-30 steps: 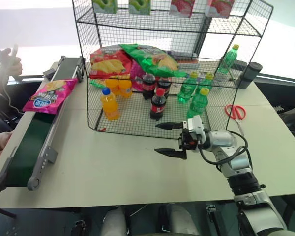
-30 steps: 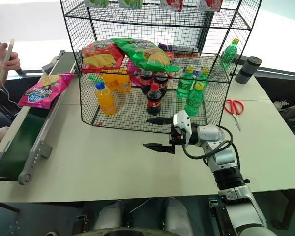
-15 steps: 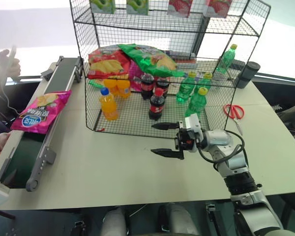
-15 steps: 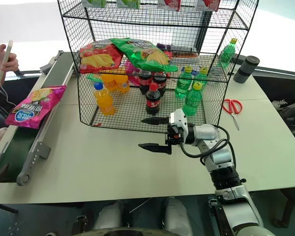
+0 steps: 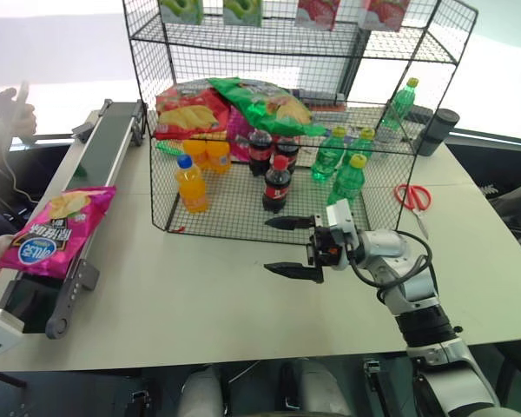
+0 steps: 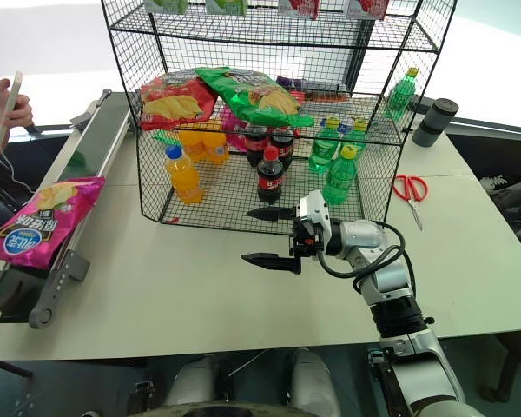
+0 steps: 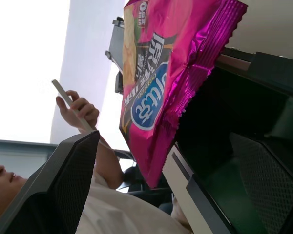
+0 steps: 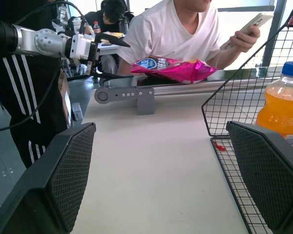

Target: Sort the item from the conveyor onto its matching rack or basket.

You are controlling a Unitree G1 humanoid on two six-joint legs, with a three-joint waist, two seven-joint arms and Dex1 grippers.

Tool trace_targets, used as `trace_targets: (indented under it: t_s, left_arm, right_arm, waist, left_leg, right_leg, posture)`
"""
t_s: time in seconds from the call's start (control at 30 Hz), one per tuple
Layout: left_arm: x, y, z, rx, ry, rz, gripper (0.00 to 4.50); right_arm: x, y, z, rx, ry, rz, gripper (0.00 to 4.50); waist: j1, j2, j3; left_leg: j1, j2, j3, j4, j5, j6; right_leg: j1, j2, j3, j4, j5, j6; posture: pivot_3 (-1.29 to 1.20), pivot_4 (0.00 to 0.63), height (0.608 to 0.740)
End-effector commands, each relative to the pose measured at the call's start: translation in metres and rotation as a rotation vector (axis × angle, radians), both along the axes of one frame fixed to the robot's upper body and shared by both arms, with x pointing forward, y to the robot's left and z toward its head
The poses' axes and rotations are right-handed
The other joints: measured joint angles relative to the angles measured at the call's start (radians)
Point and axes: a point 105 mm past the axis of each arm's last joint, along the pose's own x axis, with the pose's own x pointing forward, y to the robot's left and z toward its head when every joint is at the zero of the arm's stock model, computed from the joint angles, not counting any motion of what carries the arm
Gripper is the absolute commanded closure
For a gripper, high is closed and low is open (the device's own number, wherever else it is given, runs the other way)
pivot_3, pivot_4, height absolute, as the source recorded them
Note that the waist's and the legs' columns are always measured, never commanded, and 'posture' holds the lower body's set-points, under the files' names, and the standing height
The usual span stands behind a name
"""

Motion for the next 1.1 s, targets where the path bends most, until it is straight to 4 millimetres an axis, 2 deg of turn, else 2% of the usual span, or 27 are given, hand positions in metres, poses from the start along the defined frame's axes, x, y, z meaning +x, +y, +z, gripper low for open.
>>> trace_targets:
  t_s: [0.03, 0.27, 0.3, 0.37, 0.4, 0.47, 0.5, 0.6, 0.63, 0.8, 0.87, 0.97, 1.1]
  left_arm:
    - [0.007, -0.002, 0.009, 0.000, -0.040, -0.008, 0.00]
    - [0.015, -0.009, 0.007, -0.027, -0.032, -0.034, 0.00]
    - [0.016, -0.011, 0.006, -0.038, -0.027, -0.042, 0.25]
    - [0.017, -0.013, 0.005, -0.080, -0.014, -0.049, 0.82]
    - [0.018, -0.014, 0.007, -0.089, -0.020, -0.051, 1.40]
    - [0.020, -0.015, 0.008, -0.089, -0.020, -0.057, 2.25]
    - [0.020, -0.015, 0.009, -0.093, -0.024, -0.057, 2.93]
    - [0.023, -0.018, 0.011, -0.098, -0.028, -0.067, 4.26]
    - [0.025, -0.019, 0.013, -0.101, -0.033, -0.072, 4.39]
    - [0.031, -0.024, 0.027, -0.180, -0.095, -0.079, 4.39]
    - [0.035, -0.025, 0.044, -0.321, -0.171, -0.069, 4.39]
    - [0.038, -0.033, 0.074, -0.430, -0.220, -0.128, 4.39]
    - [0.042, -0.041, 0.109, -0.453, -0.222, -0.209, 4.39]
  right_arm:
    - [-0.001, 0.002, 0.013, 0.017, -0.062, 0.005, 0.03]
    - [0.000, 0.000, 0.011, 0.001, -0.075, -0.011, 0.03]
    - [0.000, -0.001, 0.010, -0.003, -0.076, -0.014, 0.01]
    - [0.001, -0.002, 0.010, -0.008, -0.082, -0.021, 0.00]
    - [0.002, -0.003, 0.010, -0.007, -0.083, -0.026, 0.00]
    - [0.003, -0.004, 0.010, -0.009, -0.086, -0.033, 0.00]
    - [0.003, -0.004, 0.010, -0.009, -0.088, -0.037, 0.00]
    - [0.004, -0.004, 0.010, -0.009, -0.091, -0.044, 0.00]
    - [0.004, -0.005, 0.010, -0.010, -0.092, -0.047, 0.00]
    - [0.005, -0.005, 0.008, -0.016, -0.096, -0.054, 0.00]
    - [0.006, -0.006, 0.008, -0.019, -0.096, -0.057, 0.00]
    - [0.007, -0.007, 0.008, -0.023, -0.100, -0.062, 0.00]
    - [0.010, -0.009, 0.007, -0.032, -0.104, -0.070, 0.00]
  waist:
    - [0.001, 0.000, 0.000]
    - [0.000, 0.000, 0.000]
    - [0.000, 0.000, 0.000]
    - [0.000, 0.000, 0.000]
    - [0.000, 0.000, 0.000]
    - [0.000, 0.000, 0.000]
    - [0.000, 0.000, 0.000]
    - [0.001, 0.000, 0.000]
    - [0.001, 0.000, 0.000]
    - [0.001, 0.000, 0.000]
    - [0.001, 0.000, 0.000]
    - [0.001, 0.000, 0.000]
    - [0.001, -0.001, 0.000]
  left_leg:
    - [0.000, 0.000, 0.000, 0.000, 0.000, 0.000]
    - [0.000, 0.000, 0.000, 0.000, 0.000, 0.000]
    - [0.000, 0.000, 0.000, 0.000, 0.000, 0.000]
    - [0.000, 0.000, 0.000, 0.000, 0.000, 0.000]
    - [0.000, 0.000, 0.000, 0.000, 0.000, 0.000]
    - [0.000, 0.000, 0.000, 0.000, 0.000, 0.000]
    - [0.000, 0.000, 0.000, 0.000, 0.000, 0.000]
    - [0.000, 0.000, 0.000, 0.000, 0.000, 0.000]
    - [0.000, 0.000, 0.001, 0.000, 0.000, 0.000]
    - [0.000, 0.000, 0.001, 0.000, 0.000, 0.000]
    - [0.000, 0.000, 0.001, 0.000, 0.000, 0.000]
    - [0.000, 0.000, 0.000, 0.000, 0.000, 0.000]
    - [0.000, 0.000, 0.000, 0.000, 0.001, -0.001]
  right_leg:
    - [0.000, 0.000, 0.000, 0.000, 0.000, 0.000]
    - [0.000, 0.000, 0.000, 0.000, 0.000, 0.000]
    - [0.000, 0.000, 0.000, 0.000, 0.000, 0.000]
    - [0.000, 0.000, 0.000, 0.000, 0.000, 0.000]
    - [0.000, 0.000, 0.000, 0.000, 0.000, 0.000]
    - [0.000, 0.000, 0.000, 0.000, 0.000, 0.000]
    - [0.000, 0.000, 0.000, 0.000, 0.000, 0.000]
    - [0.001, 0.000, 0.000, 0.000, 0.000, 0.000]
    - [0.001, 0.000, 0.000, 0.000, 0.000, 0.000]
    - [0.001, 0.000, 0.000, 0.000, 0.000, 0.000]
    - [0.002, 0.000, 0.000, 0.000, 0.000, 0.000]
    - [0.003, 0.000, 0.000, 0.000, 0.000, 0.000]
    - [0.003, 0.001, 0.000, 0.001, 0.000, 0.000]
  posture:
    - [0.00, 0.150, 0.726]
    - [0.00, 0.150, 0.726]
    - [0.00, 0.150, 0.726]
    - [0.00, 0.150, 0.726]
    - [0.00, 0.150, 0.726]
    - [0.00, 0.150, 0.726]
    - [0.00, 0.150, 0.726]
    - [0.00, 0.150, 0.726]
    - [0.00, 0.150, 0.726]
    - [0.00, 0.150, 0.726]
    - [0.00, 0.150, 0.726]
    - [0.00, 0.150, 0.726]
    - [0.00, 0.150, 0.726]
